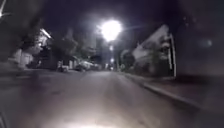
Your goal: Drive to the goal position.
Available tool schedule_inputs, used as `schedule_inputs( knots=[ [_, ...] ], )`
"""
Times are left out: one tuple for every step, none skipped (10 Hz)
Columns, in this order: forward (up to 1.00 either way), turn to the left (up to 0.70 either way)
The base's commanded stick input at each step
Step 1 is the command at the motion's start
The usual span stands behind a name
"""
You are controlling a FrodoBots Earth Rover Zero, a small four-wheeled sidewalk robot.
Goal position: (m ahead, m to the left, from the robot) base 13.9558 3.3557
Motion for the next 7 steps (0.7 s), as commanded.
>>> schedule_inputs(
  knots=[
    [0.7,0.0],
    [0.7,0.0],
    [0.7,0.0],
    [0.7,0.0],
    [0.7,-0.12],
    [0.7,-0.31],
    [0.7,-0.32]
  ],
)
